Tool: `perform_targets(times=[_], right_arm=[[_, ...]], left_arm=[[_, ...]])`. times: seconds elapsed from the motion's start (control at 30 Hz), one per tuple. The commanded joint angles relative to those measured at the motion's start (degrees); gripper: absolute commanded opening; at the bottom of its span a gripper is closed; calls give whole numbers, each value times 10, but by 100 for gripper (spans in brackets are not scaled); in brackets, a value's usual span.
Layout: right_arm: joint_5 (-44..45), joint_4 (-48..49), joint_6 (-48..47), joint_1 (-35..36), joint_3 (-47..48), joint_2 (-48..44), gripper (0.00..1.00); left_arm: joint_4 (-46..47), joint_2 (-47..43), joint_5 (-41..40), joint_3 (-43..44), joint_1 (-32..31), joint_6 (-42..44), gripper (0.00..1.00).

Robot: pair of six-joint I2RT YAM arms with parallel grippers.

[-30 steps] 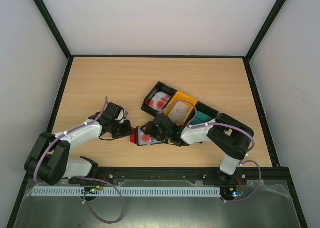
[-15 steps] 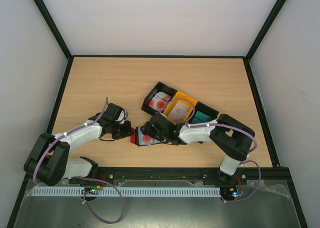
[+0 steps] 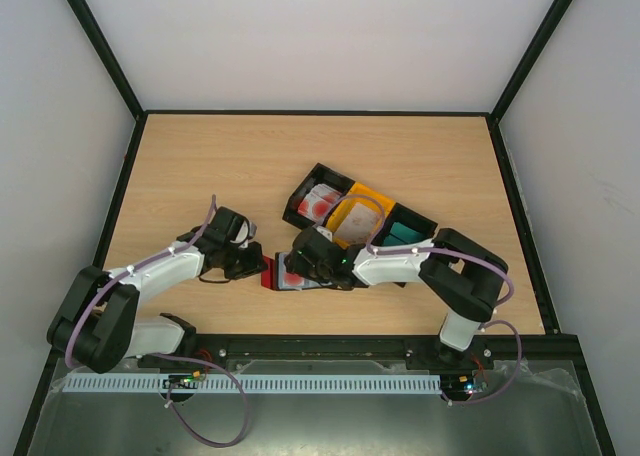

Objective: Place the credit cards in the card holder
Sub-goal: Insert the credit card into the card holder.

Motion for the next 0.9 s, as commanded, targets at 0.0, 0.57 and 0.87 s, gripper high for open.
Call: perform_targets(times=[0.0, 0.57, 0.87], right_arm=[[-3, -54, -9, 17, 30, 34, 54], [109, -163, -21, 50, 101, 29, 60], [117, -180, -22, 49, 100, 24, 63]], left_arm=[[-18, -1, -4, -17, -5, -2, 3], [-37, -17, -35, -8, -20, -7, 3], [-51, -30, -44, 5, -20, -6, 3]])
